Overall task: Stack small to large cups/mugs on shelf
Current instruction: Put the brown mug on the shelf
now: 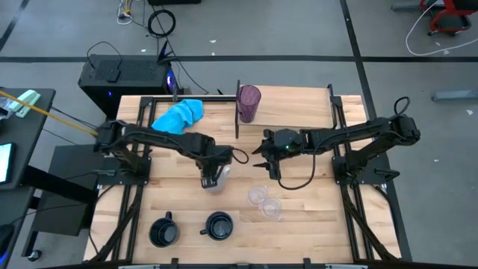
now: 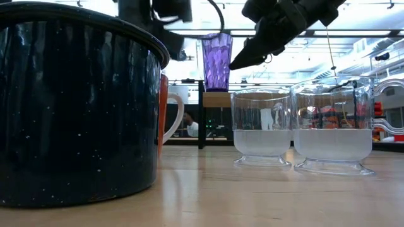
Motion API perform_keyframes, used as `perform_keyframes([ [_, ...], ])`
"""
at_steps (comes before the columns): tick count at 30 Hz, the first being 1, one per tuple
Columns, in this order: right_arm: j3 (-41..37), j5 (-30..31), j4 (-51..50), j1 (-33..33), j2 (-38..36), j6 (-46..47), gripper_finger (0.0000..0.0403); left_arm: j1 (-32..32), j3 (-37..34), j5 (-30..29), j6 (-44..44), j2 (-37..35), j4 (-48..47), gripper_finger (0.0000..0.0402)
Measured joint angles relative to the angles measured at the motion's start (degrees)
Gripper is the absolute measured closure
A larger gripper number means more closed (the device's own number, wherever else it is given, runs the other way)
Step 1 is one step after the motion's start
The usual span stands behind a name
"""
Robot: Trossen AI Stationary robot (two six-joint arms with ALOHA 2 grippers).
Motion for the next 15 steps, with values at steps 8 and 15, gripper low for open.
perform_keyframes([
  [8, 0.0, 0.2, -2.4, 0.0, 0.0, 0.4, 0.0186, 0.0, 0.0, 0.1, 0.7, 2.2, 3.0, 0.0341],
  [15, 0.0, 0.2, -7.8, 0.0, -2.0, 1.7, 0.0188, 0.0, 0.0, -1.3, 2.2, 2.2, 6.1, 0.0373],
])
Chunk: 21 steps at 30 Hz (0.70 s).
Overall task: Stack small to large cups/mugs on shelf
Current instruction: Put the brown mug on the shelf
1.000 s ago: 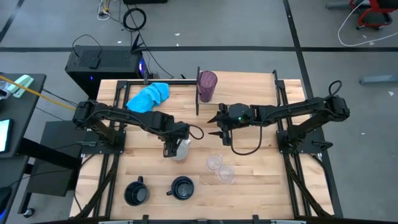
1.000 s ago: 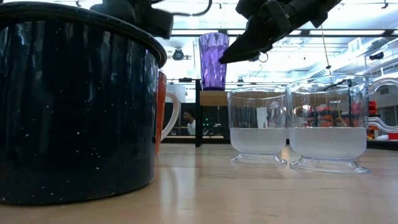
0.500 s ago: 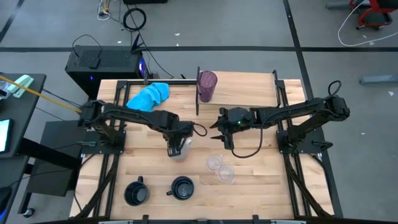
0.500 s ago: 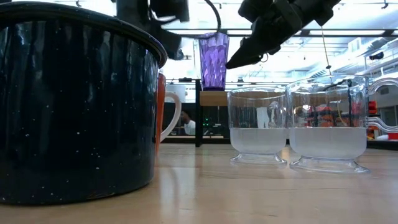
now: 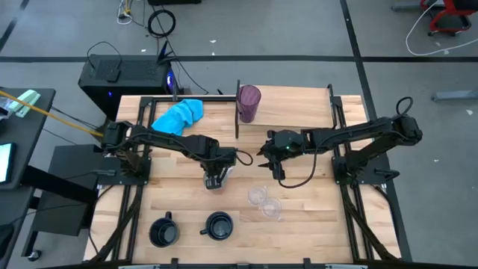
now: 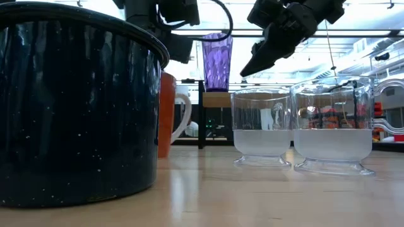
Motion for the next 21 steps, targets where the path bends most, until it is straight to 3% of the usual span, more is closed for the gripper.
perform_keyframes([
  [14, 0.0, 0.2, -6.7, 0.0, -5.9, 1.2, 0.0188, 5.4, 0.7, -0.4, 1.0, 1.5, 10.3, 0.0369],
  [21, 0.0, 2.2, -9.0, 0.0, -7.0, 1.1, 0.0188, 5.9, 10.6, -1.2, 5.1, 8.2, 6.2, 0.0369],
])
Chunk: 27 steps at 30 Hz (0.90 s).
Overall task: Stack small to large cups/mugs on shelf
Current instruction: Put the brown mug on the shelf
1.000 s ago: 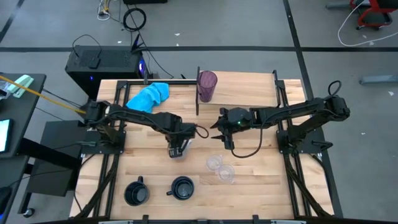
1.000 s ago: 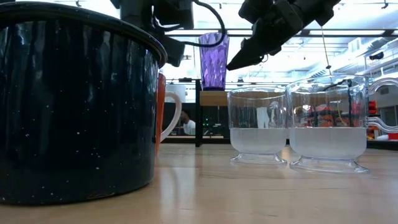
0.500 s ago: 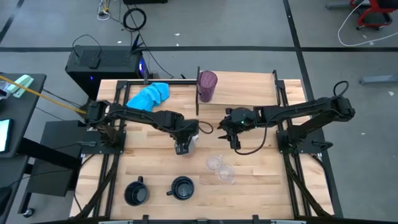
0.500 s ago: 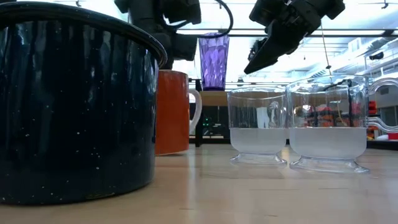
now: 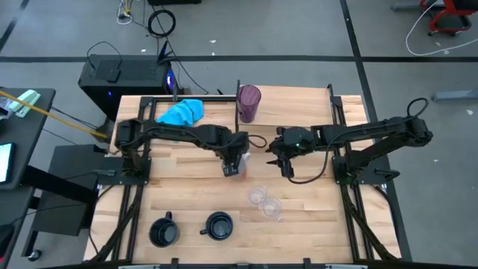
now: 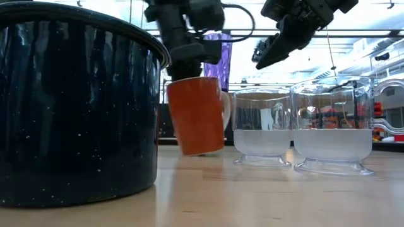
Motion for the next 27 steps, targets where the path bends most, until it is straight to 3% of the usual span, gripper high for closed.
perform_keyframes([
  [7, 0.0, 2.3, -9.7, 0.0, -4.1, 1.5, 0.0188, 0.3, 9.7, -1.2, 0.9, 6.5, -8.2, 0.0363],
  [13, 0.0, 3.2, -10.1, 0.0, -8.2, 1.6, 0.0188, 0.3, 12.5, -1.5, 0.4, 8.5, -8.4, 0.0365],
  [27, -0.4, 3.2, -9.0, 0.0, -8.2, 1.6, 0.0193, 0.1, 12.5, -2.4, 1.7, 7.5, -8.8, 0.0254],
])
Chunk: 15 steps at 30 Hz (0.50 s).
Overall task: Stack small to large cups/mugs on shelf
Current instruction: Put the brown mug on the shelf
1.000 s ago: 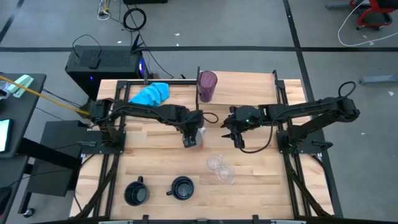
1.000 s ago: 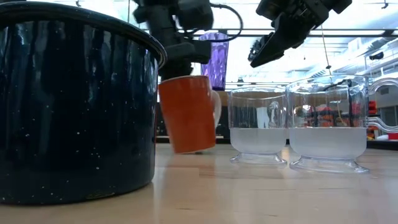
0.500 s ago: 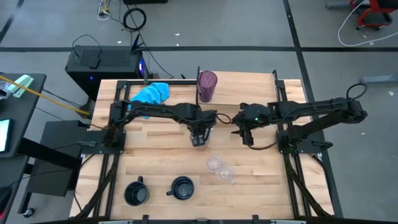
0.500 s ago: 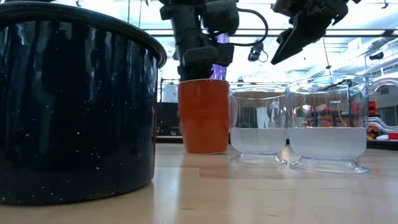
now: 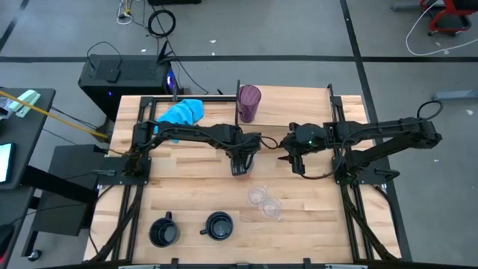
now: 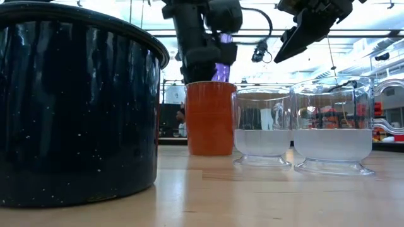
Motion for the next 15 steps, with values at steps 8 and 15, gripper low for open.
perform_keyframes([
  [8, -4.1, 0.0, 4.4, 0.0, 0.0, 0.0, 0.0193, -1.8, 0.0, -4.3, 1.5, -7.5, -0.7, 0.0221],
  [15, -6.4, 0.0, 9.5, 0.0, 0.0, 0.1, 0.0193, -4.2, -12.1, -4.3, 3.4, -17.3, 9.5, 0.0227],
])
